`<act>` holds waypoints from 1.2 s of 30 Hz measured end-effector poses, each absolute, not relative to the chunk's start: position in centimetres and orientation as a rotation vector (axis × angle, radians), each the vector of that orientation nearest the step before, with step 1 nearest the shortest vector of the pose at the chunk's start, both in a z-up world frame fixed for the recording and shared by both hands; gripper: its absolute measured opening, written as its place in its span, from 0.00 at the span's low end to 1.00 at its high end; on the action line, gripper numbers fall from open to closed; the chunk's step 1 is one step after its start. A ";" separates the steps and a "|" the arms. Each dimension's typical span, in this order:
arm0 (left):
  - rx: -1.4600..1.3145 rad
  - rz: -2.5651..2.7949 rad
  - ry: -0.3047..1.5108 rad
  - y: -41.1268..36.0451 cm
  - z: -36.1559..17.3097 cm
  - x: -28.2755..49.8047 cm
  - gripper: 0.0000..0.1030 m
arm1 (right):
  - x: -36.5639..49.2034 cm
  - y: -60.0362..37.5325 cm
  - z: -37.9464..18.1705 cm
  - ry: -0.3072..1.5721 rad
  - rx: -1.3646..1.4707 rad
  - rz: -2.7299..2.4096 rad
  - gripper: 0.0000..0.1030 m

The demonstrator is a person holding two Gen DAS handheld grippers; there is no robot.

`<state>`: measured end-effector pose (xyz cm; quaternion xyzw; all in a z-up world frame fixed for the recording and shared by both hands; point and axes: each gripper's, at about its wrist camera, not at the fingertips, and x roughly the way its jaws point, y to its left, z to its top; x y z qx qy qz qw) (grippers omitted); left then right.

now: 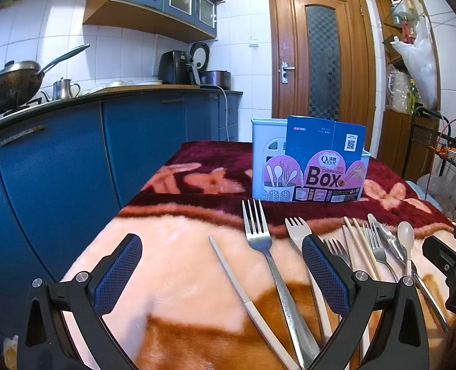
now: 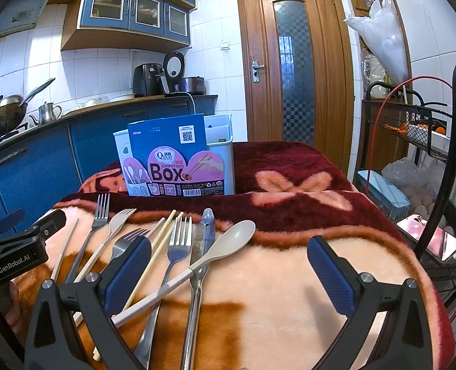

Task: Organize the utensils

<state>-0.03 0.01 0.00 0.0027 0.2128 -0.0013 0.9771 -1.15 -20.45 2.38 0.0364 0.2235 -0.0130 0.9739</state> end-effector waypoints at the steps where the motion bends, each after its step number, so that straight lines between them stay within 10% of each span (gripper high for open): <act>1: 0.005 -0.003 0.429 0.0 0.0 0.0 1.00 | -1.1 -20.5 2.4 0.452 0.073 -0.026 1.00; 36: 0.012 -0.009 0.528 1.4 0.8 1.0 1.00 | 0.3 -21.7 2.9 0.577 0.122 0.034 1.00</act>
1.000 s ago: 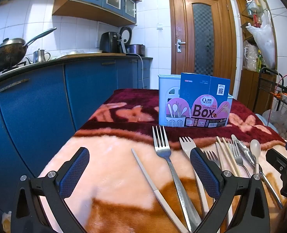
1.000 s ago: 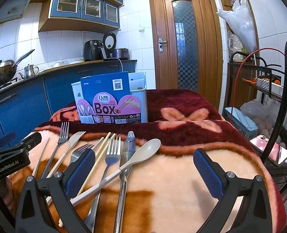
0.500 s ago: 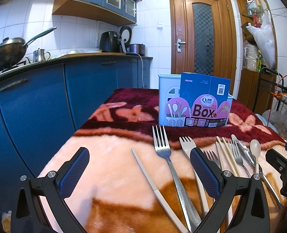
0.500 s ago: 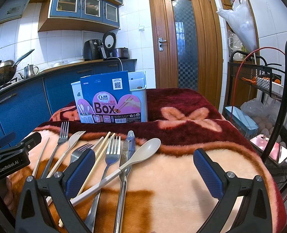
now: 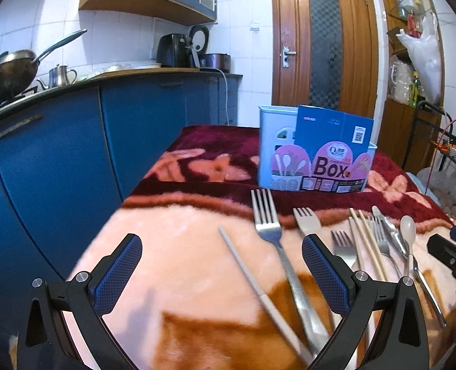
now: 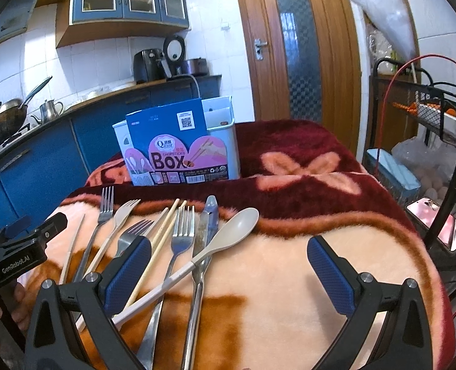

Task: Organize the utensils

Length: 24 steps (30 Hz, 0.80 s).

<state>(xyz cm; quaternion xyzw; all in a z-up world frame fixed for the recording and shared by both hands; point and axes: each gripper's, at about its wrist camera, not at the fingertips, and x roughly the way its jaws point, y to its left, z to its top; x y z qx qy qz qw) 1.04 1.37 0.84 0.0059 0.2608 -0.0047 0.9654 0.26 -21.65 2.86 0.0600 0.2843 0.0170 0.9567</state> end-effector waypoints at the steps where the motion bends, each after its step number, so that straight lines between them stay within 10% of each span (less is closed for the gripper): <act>1: 0.022 -0.005 0.534 1.6 1.0 1.2 1.00 | 0.4 -21.7 3.1 0.593 0.117 0.042 1.00; 13: 0.016 -0.039 0.770 3.8 1.6 4.6 0.96 | 3.4 -22.7 4.6 0.835 0.142 0.120 0.90; 24: -0.002 -0.158 0.966 2.0 0.0 6.8 0.65 | 6.6 -23.4 3.1 1.011 0.249 0.145 0.64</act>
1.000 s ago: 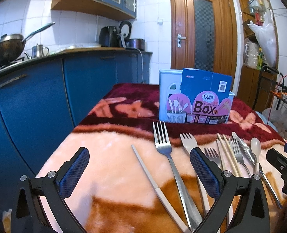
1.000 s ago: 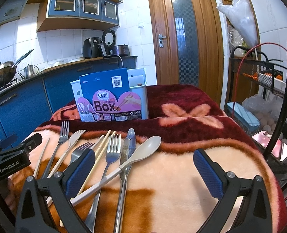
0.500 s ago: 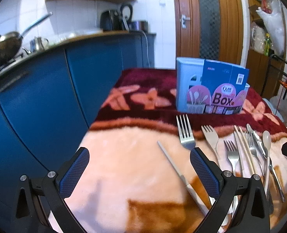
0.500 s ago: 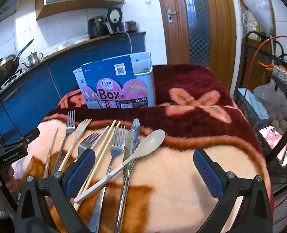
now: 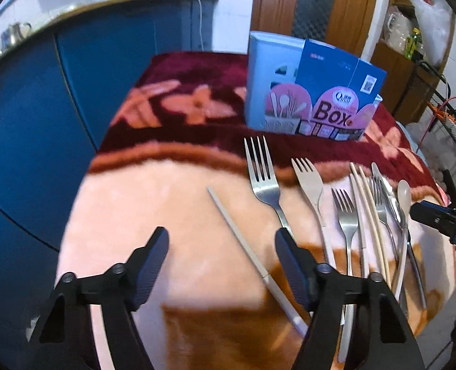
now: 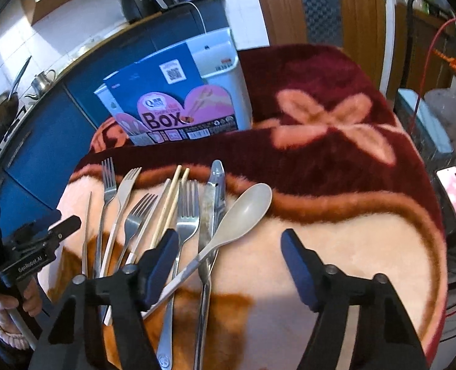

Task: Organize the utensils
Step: 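Grasp the white stick with the left tool while the right tool grasps the white spoon, then lift both held utensils and carry them over the light blue holder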

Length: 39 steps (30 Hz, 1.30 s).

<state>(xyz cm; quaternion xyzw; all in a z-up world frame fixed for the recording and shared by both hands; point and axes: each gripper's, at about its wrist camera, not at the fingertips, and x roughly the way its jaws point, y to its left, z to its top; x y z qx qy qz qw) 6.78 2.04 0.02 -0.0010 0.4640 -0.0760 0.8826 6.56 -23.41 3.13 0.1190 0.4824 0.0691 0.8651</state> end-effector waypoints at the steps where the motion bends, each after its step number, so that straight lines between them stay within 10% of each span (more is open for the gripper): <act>1: -0.010 -0.153 0.988 2.1 -0.2 7.1 0.64 | 6.8 -23.5 3.0 1.020 0.260 0.146 0.61; 18: -0.113 -0.216 1.182 1.8 -1.1 11.8 0.11 | 10.5 -25.7 1.4 1.105 0.413 0.185 0.21; 39: -0.161 -0.306 0.797 1.7 5.3 8.2 0.04 | 7.4 -25.3 7.4 0.766 0.331 0.256 0.04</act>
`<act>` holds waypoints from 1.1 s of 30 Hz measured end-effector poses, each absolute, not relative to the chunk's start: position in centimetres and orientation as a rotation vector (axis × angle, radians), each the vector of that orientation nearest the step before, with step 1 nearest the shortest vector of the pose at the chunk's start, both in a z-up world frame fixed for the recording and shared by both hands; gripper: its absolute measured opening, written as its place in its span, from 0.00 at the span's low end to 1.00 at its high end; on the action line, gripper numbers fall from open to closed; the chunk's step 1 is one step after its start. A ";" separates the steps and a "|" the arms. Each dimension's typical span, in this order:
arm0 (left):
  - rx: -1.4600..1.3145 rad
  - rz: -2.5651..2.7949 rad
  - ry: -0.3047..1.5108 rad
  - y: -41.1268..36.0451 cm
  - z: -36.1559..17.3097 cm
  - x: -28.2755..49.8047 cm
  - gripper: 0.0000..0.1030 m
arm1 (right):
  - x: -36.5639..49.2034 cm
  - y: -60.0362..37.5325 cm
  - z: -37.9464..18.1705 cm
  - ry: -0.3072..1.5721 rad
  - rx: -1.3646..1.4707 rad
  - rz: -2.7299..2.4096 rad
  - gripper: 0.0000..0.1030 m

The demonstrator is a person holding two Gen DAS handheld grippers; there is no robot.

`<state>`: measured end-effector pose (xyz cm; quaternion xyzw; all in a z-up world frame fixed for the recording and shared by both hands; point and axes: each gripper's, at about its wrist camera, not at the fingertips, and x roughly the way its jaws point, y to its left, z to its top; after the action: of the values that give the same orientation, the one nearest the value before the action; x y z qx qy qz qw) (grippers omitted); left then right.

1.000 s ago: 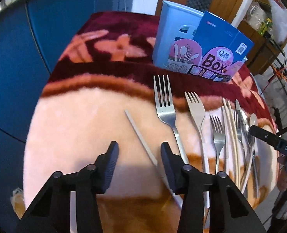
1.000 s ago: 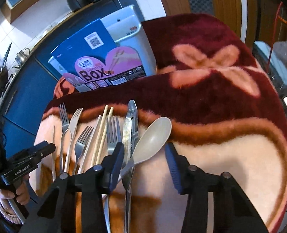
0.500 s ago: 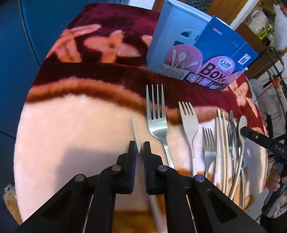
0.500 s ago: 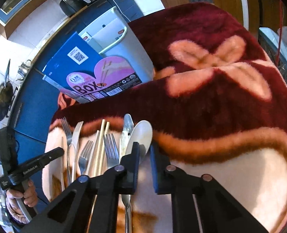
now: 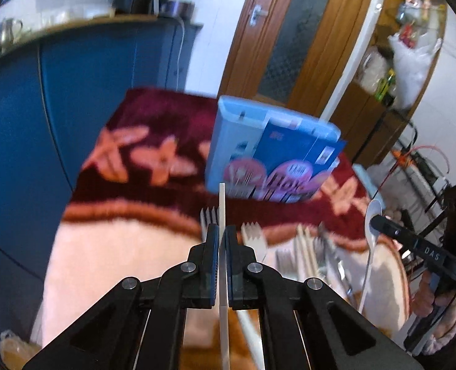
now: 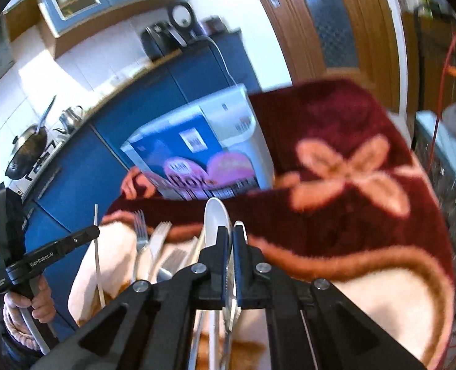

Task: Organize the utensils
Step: 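Lift both held utensils and carry them over the light blue holder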

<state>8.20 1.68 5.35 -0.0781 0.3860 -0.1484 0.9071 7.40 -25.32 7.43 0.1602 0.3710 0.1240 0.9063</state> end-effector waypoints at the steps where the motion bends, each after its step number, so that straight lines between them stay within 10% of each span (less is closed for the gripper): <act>1: -0.172 -0.312 0.765 1.6 6.0 8.2 0.04 | 7.2 -25.2 7.9 0.740 0.319 0.254 0.04; 19: -0.206 -0.258 0.368 0.0 17.2 14.5 0.04 | 10.2 -25.9 15.6 0.402 0.238 0.219 0.04; 33: -0.211 -0.160 0.312 -1.3 15.4 21.2 0.04 | 17.7 -26.1 16.6 0.242 0.205 0.141 0.04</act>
<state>21.16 -1.32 15.38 -0.1048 0.1549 -0.0793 0.9791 17.67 -26.07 16.57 0.1018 0.1202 0.0703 0.9850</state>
